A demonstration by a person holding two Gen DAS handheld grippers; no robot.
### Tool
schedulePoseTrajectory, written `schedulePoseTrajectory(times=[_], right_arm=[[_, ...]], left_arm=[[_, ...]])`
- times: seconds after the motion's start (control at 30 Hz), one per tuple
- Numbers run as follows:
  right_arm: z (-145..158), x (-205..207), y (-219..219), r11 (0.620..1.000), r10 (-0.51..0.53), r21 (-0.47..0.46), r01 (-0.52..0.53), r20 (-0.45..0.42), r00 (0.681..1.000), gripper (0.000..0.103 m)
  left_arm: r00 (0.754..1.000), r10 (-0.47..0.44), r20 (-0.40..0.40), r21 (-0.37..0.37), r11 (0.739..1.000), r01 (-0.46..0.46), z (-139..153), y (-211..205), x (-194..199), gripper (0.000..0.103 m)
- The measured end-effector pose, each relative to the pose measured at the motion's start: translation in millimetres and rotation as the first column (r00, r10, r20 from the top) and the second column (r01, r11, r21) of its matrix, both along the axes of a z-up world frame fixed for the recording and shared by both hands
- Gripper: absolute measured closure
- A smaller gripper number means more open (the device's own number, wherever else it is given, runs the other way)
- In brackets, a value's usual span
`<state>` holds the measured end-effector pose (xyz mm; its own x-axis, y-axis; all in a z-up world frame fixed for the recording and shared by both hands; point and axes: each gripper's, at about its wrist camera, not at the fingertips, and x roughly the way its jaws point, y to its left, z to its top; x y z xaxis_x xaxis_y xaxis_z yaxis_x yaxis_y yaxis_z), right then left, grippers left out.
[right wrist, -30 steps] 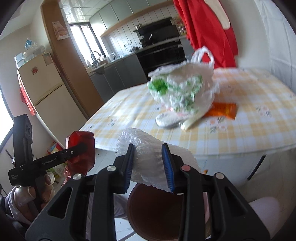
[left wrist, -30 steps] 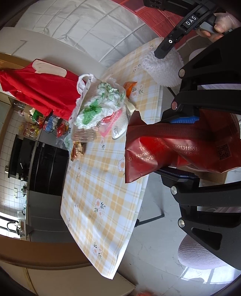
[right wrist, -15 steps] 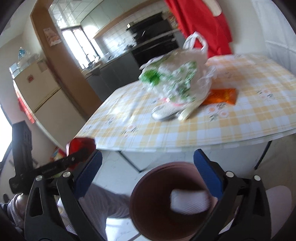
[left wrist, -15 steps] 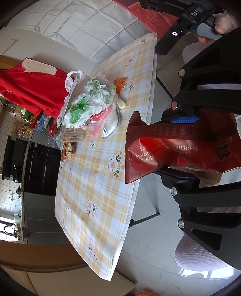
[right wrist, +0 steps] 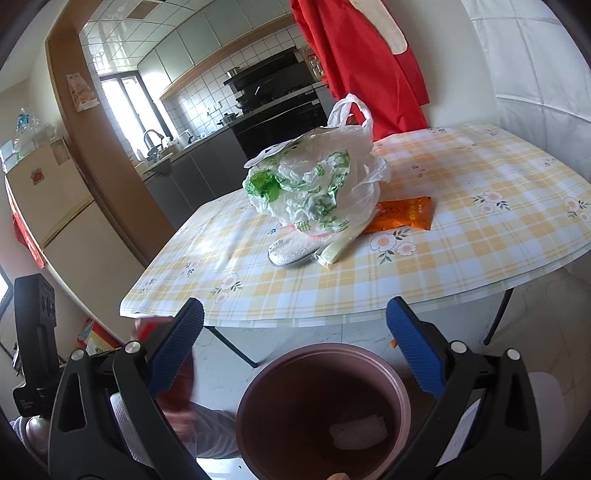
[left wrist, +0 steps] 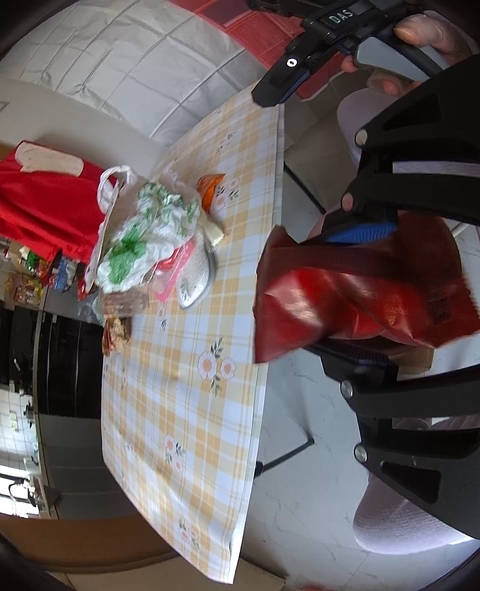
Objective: Collect trash
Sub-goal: 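Lower the red wrapper into the brown bin and open the left gripper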
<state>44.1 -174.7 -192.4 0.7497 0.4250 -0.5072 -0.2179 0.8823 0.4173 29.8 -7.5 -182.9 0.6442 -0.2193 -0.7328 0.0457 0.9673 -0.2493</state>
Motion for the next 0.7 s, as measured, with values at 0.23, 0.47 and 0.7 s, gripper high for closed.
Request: schedulePoseTrajectory(times=[0.23,0.47,0.7], right_arm=[[-4.0,0.8,2.6,1.000,0.007,-0.028,-0.007,-0.010,1.000,0.005],[-9.2,1.1,6.1,0.998,0.008,-0.065,-0.009,-0.024,1.000,0.005],[-6.9,9.2,-1.0,0.990,-0.028,-0.142,0.026,-0.013,1.000,0.005]], left_arm=[[0.999,-0.019,0.025,-0.008,1.000,0.019,1.6,-6.6,-1.5,0.007],[0.997,0.065,-0.031,-0.019,0.998,-0.066,-8.7,11.0,1.3,0.006],[0.997,0.074,0.021,0.056,0.996,-0.075,-1.5,13.0,6.5,0.006]])
